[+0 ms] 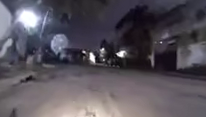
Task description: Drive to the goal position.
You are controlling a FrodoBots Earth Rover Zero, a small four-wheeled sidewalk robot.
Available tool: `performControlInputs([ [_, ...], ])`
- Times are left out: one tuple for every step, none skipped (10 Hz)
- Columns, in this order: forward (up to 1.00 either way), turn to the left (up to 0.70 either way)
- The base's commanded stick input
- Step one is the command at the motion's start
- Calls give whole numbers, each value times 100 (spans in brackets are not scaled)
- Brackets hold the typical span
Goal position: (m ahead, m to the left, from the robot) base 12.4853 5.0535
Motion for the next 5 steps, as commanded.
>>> performControlInputs([
  [70, 0],
  [70, 0],
  [70, -3],
  [70, -16],
  [70, -34],
])
